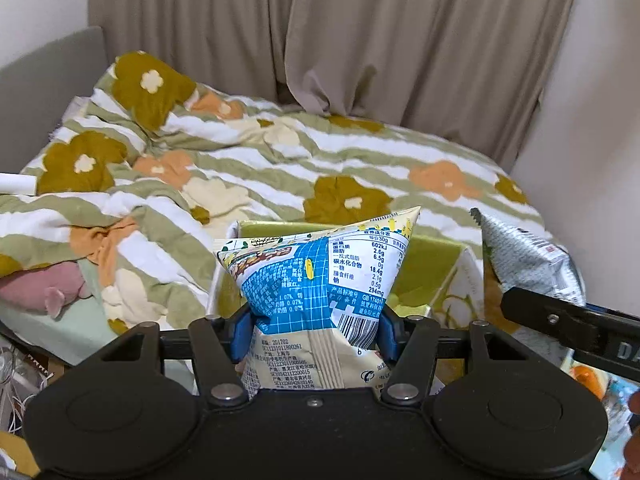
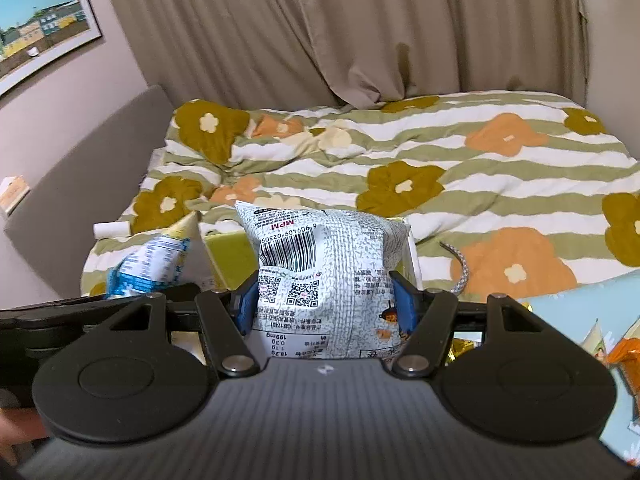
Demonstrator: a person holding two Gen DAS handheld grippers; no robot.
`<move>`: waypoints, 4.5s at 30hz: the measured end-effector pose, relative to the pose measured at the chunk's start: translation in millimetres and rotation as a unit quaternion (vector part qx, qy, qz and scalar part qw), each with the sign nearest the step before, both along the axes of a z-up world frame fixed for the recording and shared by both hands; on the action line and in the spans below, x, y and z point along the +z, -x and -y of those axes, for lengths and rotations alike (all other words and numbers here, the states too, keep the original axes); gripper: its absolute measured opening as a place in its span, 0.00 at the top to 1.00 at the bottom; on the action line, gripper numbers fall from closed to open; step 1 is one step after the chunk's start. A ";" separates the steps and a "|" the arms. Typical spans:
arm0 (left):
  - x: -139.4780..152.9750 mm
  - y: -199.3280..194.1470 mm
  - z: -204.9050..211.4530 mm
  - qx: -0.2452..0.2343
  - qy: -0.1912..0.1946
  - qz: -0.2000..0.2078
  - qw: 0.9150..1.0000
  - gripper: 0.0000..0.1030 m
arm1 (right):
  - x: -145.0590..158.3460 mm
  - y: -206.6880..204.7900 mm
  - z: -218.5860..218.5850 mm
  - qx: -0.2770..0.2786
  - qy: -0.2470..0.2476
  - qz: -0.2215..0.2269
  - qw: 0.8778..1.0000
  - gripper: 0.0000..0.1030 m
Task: Organize snacks
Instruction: 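Carry both held bags over the yellow box and open the left tool, then lower the white printed bag into the yellow box and open the right tool, then move both open tools back to the snack pile on the tray, then grasp the white barcode bag with the left tool while the right tool grasps a blue cartoon bag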
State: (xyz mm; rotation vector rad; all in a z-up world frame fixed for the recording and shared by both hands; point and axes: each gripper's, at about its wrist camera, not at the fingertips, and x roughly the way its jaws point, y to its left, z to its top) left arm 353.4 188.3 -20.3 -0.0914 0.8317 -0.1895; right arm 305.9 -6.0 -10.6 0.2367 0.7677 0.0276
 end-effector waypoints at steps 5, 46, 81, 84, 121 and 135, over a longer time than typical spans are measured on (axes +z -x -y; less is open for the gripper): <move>-16.3 -21.1 3.1 -0.014 -0.008 -0.028 0.999 0.18 | -15.1 -13.5 -4.4 -0.013 0.001 -0.020 1.000 0.23; -21.4 22.5 -10.9 0.036 -0.028 -0.028 0.999 0.03 | -49.2 -48.3 0.7 0.034 -0.019 -0.017 0.999 0.00; 43.5 113.8 101.1 -0.076 -0.002 0.090 0.993 0.03 | 45.8 112.0 97.0 -0.072 0.021 0.073 0.995 0.00; 40.8 126.3 128.3 -0.078 0.001 0.087 0.993 0.03 | 45.5 132.4 130.0 -0.087 0.029 0.069 0.993 0.00; -146.4 157.3 317.9 -0.355 -0.108 -0.068 0.926 0.11 | -99.5 203.8 308.6 -0.268 0.052 -0.080 0.959 0.00; -144.4 153.8 319.1 -0.341 -0.086 -0.083 0.932 0.37 | -120.4 187.0 327.9 -0.277 0.027 -0.087 0.957 0.11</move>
